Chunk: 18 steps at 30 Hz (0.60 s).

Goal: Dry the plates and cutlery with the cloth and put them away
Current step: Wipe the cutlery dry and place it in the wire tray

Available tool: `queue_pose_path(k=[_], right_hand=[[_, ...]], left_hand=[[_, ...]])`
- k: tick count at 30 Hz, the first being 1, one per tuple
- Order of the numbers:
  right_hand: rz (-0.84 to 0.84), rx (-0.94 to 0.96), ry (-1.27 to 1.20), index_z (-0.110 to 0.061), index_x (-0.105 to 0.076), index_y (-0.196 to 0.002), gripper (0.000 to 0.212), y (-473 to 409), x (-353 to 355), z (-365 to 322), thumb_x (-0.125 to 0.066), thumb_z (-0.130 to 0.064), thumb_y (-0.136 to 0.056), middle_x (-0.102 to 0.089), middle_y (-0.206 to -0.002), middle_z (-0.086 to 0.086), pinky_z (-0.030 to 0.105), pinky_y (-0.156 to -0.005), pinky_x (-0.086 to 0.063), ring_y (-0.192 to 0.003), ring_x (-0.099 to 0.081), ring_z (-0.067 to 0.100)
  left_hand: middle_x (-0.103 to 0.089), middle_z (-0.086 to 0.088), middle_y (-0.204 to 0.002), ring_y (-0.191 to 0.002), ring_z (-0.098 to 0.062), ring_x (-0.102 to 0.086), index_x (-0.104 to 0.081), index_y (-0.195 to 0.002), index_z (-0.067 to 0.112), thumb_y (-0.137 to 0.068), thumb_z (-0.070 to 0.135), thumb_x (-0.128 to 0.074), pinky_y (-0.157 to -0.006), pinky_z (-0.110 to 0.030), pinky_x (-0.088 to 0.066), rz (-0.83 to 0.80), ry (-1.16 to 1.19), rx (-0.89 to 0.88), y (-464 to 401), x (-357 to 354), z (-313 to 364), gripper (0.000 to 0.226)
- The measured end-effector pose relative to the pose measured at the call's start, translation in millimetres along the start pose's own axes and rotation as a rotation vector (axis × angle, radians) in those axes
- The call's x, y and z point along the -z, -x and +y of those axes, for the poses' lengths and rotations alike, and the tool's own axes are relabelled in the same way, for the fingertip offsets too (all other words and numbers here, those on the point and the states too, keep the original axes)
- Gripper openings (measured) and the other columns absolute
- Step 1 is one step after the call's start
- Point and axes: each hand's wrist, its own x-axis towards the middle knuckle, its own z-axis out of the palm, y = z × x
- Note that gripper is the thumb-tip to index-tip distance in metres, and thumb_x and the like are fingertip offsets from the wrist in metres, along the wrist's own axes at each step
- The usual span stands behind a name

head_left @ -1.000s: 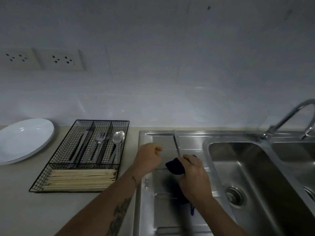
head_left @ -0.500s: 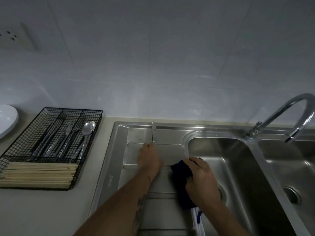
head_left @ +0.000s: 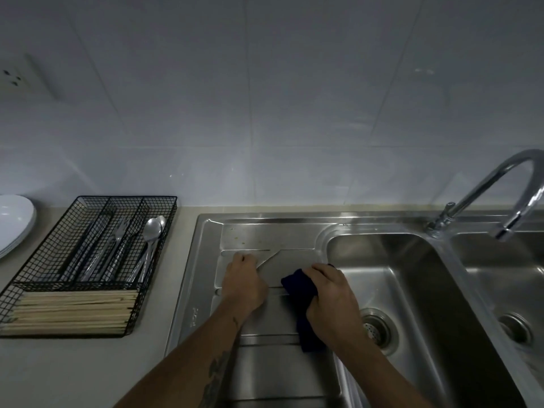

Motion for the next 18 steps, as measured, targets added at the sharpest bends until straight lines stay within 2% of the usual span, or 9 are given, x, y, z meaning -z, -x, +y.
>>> queue_pose_path(k=[2, 5, 10, 13, 16, 18], right_hand=[[0.003, -0.002, 0.009, -0.01, -0.066, -0.104, 0.052, 1.3, -0.1, -6.3, -0.062, 0.011, -0.056, -0.062, -0.106, 0.005, 0.034, -0.079, -0.053, -0.096, -0.058, 0.027], [0.021, -0.011, 0.028, -0.014, -0.065, -0.105, 0.054, 3.0, 4.1, -18.4, -0.061, 0.008, -0.056, -0.061, -0.109, 0.002, 0.033, -0.081, -0.052, -0.098, -0.057, 0.025], [0.111, 0.052, 0.084, -0.014, -0.063, -0.109, 0.062, 7.4, 17.1, -51.6, -0.063, 0.01, -0.052, -0.058, -0.113, 0.003, 0.033, -0.086, -0.05, -0.101, -0.052, 0.022], [0.121, 0.099, 0.141, -0.012, -0.062, -0.114, 0.066, 12.0, 17.4, -72.3, -0.065, 0.007, -0.051, -0.057, -0.116, 0.005, 0.034, -0.093, -0.047, -0.103, -0.051, 0.022], [0.071, 0.106, 0.242, -0.011, -0.061, -0.121, 0.073, 19.1, 10.3, -83.5, -0.072, 0.001, -0.049, -0.057, -0.122, 0.006, 0.043, -0.102, -0.042, -0.111, -0.052, 0.026], [0.042, 0.087, 0.317, -0.012, -0.058, -0.127, 0.076, 26.1, 6.7, -88.7, -0.072, -0.003, -0.054, -0.056, -0.128, 0.006, 0.044, -0.107, -0.037, -0.117, -0.05, 0.028]], left_hand=[[-0.047, -0.005, -0.118, -0.103, -0.025, -0.053, -0.059, -0.108, 0.011, -0.083, 0.007, -0.058, -0.089, -0.036, -0.049, -0.012, 0.009, -0.055, 5.4, 4.1, -4.4, 0.026], [-0.045, 0.001, -0.111, -0.096, -0.017, -0.051, -0.059, -0.106, 0.015, -0.087, 0.009, -0.06, -0.082, -0.027, -0.047, 0.003, 0.022, -0.178, 16.1, 10.3, -15.8, 0.021], [-0.051, 0.006, -0.099, -0.092, -0.017, -0.055, -0.067, -0.105, 0.014, -0.077, 0.001, -0.061, -0.074, -0.019, -0.038, 0.038, 0.055, -0.456, 32.0, 30.3, -35.6, 0.031], [-0.055, 0.007, -0.096, -0.089, -0.012, -0.053, -0.067, -0.101, 0.015, -0.076, 0.005, -0.059, -0.075, -0.021, -0.042, 0.098, 0.074, -0.562, 42.5, 51.5, -37.3, 0.028], [-0.05, 0.011, -0.085, -0.077, -0.01, -0.049, -0.064, -0.089, 0.02, -0.076, 0.014, -0.052, -0.064, -0.025, -0.044, 0.15, 0.102, -0.637, 52.3, 75.2, -40.2, 0.019], [-0.051, 0.009, -0.084, -0.074, -0.01, -0.05, -0.063, -0.086, 0.02, -0.079, 0.015, -0.052, -0.062, -0.029, -0.048, 0.153, 0.043, -0.678, 57.2, 91.7, -51.7, 0.014]])
